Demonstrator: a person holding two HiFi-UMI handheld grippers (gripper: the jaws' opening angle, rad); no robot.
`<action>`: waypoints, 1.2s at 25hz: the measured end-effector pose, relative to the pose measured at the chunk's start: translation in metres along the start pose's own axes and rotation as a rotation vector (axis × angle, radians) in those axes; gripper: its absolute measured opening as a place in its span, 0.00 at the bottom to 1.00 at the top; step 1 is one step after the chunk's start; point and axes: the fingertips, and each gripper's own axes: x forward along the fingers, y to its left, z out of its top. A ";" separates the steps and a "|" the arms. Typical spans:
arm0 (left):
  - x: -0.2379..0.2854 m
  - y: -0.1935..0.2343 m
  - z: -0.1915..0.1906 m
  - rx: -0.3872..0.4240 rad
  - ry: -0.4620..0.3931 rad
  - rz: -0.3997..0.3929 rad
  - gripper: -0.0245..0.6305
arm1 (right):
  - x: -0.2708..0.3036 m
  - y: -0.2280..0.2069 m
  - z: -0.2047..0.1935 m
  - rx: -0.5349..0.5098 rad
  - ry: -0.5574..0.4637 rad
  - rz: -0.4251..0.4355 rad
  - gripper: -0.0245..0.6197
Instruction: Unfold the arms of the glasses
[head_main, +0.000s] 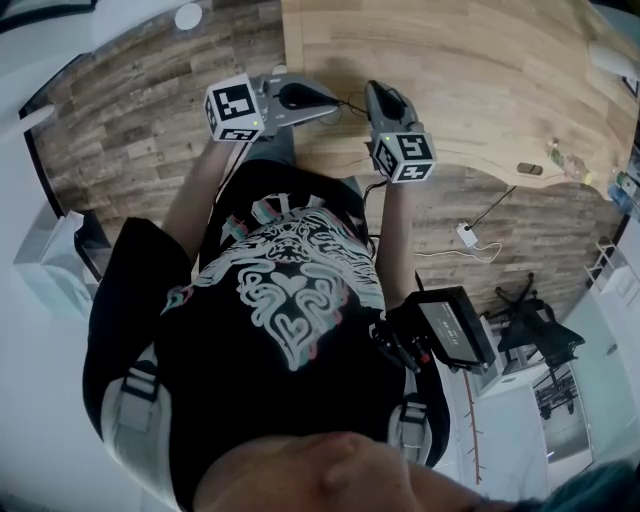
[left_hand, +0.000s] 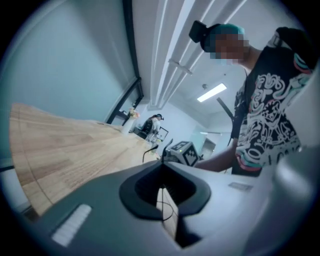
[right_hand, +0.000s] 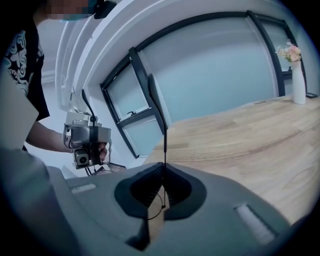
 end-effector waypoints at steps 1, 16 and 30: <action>-0.002 0.006 -0.001 -0.008 -0.012 0.029 0.02 | -0.002 -0.002 -0.001 0.011 0.000 -0.004 0.04; -0.005 0.075 -0.042 -0.126 -0.025 0.353 0.02 | -0.016 -0.024 -0.026 0.169 -0.010 -0.102 0.04; -0.002 0.089 -0.051 -0.066 0.014 0.448 0.02 | -0.020 -0.025 -0.022 0.003 -0.012 -0.159 0.04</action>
